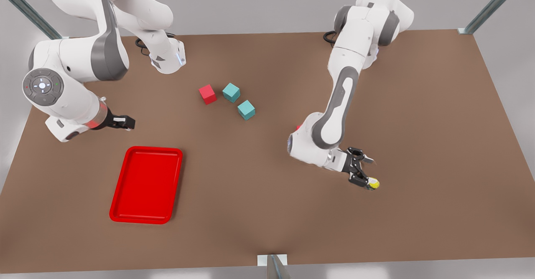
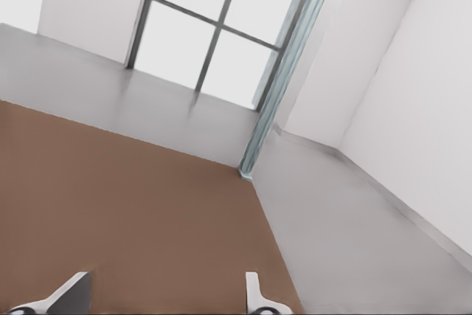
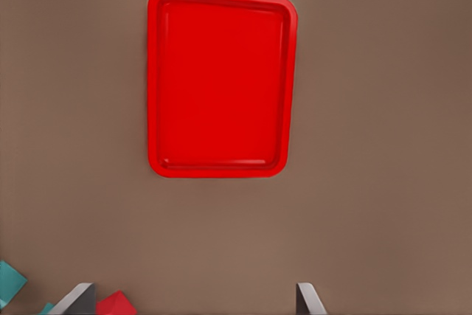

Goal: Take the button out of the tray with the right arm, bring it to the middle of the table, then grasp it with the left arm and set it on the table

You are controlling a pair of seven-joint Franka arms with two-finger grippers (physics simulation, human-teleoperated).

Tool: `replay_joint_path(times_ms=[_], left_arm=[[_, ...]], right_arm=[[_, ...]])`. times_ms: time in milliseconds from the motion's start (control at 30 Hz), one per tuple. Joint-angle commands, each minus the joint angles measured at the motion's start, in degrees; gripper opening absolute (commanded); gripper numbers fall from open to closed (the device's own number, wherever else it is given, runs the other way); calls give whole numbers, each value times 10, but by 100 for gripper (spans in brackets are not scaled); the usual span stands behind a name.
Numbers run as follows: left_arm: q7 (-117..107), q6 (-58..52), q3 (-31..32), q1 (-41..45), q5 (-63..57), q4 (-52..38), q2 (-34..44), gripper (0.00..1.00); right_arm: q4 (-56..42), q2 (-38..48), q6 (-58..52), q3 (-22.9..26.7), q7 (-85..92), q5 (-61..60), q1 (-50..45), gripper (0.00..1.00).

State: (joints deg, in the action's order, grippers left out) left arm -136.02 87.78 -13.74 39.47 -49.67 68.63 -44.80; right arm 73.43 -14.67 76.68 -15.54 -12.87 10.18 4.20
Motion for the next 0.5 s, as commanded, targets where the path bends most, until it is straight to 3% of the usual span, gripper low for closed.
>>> replay_joint_path(times_ms=[0, 33, 67, 100, 167, 233, 267, 333, 467], left_arm=[[1302, -83, 0, -69, 473, -81, 32, 100], [1326, -150, 2, -134, 670, -84, 60, 100], [1373, -204, -1, -170, 698, -83, 130, 100], [1376, -219, -1, -184, 630, -84, 201, 100], [1377, -220, 63, -179, 460, -51, 299, 100], [1394, -112, 68, -182, 426, 115, 416, 100], [1421, -58, 69, -186, 425, 174, 433, 100], [1522, -48, 83, -210, 432, 186, 430, 100], [1517, -50, 83, -213, 445, 186, 435, 100]], right_arm=[[-1, 1, 8, 0, -18, -2, 0, 100], [-10, 0, 9, 0, -18, -2, 4, 100], [-11, 0, 8, 0, -17, -5, 5, 100], [-11, 1, 9, 0, -17, -19, 6, 100], [-13, 1, 15, 1, -18, -40, 5, 100], [-15, 2, 16, 2, -15, -58, 13, 100], [-14, 1, 16, 2, -15, -58, 13, 100], [-15, 2, 16, 1, -17, -57, 7, 100], [-14, 2, 16, 0, -16, -50, 4, 100]])
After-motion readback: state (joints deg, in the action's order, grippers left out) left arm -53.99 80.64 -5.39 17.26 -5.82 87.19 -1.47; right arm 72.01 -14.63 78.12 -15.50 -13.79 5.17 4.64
